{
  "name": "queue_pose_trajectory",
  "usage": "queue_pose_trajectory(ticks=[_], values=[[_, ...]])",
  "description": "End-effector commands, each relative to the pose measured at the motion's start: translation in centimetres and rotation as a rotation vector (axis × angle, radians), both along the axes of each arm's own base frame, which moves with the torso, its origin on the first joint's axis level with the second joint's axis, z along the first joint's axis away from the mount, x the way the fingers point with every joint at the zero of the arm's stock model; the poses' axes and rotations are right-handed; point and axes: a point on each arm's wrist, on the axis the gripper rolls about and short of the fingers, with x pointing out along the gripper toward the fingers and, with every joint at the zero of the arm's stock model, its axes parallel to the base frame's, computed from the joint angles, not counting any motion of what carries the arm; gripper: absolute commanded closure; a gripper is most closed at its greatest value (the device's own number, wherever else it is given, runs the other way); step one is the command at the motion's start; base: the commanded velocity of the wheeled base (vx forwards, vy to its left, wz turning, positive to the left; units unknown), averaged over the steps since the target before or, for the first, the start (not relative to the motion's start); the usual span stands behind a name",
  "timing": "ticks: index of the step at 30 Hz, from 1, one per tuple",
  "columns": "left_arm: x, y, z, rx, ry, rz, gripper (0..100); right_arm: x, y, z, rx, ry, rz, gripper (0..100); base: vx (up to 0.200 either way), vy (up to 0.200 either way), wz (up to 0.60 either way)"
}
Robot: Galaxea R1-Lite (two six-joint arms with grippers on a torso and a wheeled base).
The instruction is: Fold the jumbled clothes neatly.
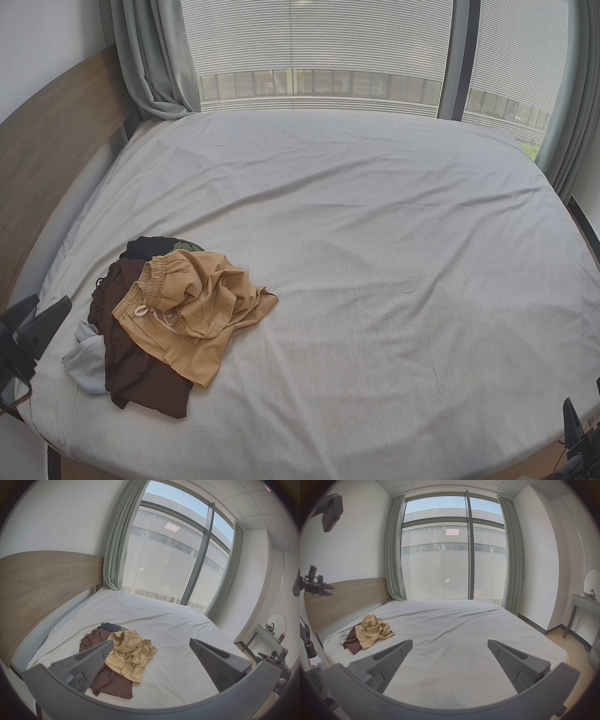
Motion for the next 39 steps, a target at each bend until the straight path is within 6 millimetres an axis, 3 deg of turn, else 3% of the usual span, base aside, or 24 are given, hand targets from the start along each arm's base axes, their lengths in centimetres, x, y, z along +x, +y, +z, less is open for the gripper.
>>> queue_pose_trajectory(ticks=[1,17,39], values=[[3.2,-0.3,0.6,0.002,0.06,-0.016,0,0.0,0.0,-0.5,0.0,0.001,0.0,0,0.0,0.0,0.0],[8.8,-0.8,0.7,-0.028,0.137,-0.071,0,0.0,0.0,-0.5,0.001,0.001,0.002,0,0.0,0.0,0.0],[13.4,-1.2,-1.5,-0.072,0.192,-0.122,0,0.0,0.0,-0.5,0.003,0.001,0.0,0,0.0,0.0,0.0]])
